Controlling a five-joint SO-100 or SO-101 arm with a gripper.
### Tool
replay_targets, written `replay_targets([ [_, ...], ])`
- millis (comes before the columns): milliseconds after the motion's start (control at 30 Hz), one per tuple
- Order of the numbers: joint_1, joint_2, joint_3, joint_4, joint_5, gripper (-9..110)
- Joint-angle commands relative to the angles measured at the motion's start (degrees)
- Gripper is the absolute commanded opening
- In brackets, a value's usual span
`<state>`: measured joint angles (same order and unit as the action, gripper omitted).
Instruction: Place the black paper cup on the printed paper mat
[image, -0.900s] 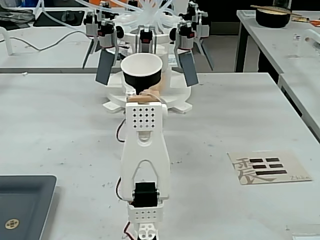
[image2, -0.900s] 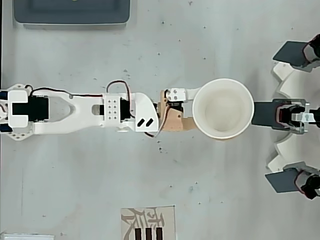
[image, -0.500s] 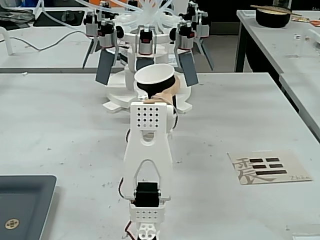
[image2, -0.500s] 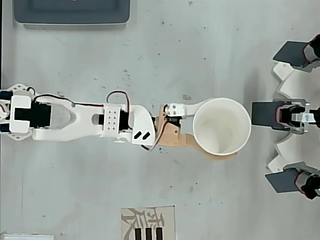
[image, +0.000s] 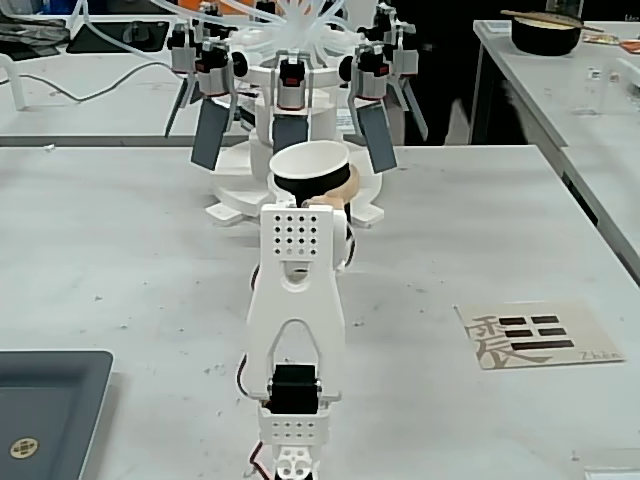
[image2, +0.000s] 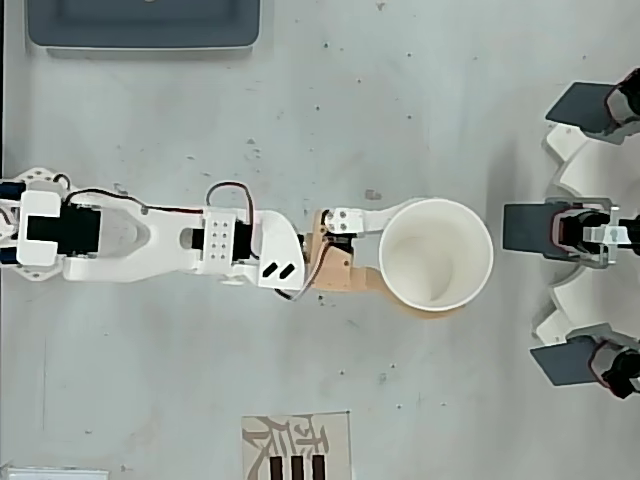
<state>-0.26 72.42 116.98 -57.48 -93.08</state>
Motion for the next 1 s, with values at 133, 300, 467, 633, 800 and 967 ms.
replay_targets([
  [133, 0.44, 8.79, 3.08, -1.32, 1.14, 14],
  [300, 0.44, 13.10, 6.77, -1.14, 2.55, 13],
  [467, 0.44, 19.34, 12.92, -0.53, 3.52, 13],
  [633, 0.53, 26.46, 19.42, 0.18, 3.96, 12],
  [800, 0.53, 33.49, 26.19, 0.44, 4.31, 12],
  [967, 0.53, 39.55, 31.90, 0.44, 4.39, 12],
])
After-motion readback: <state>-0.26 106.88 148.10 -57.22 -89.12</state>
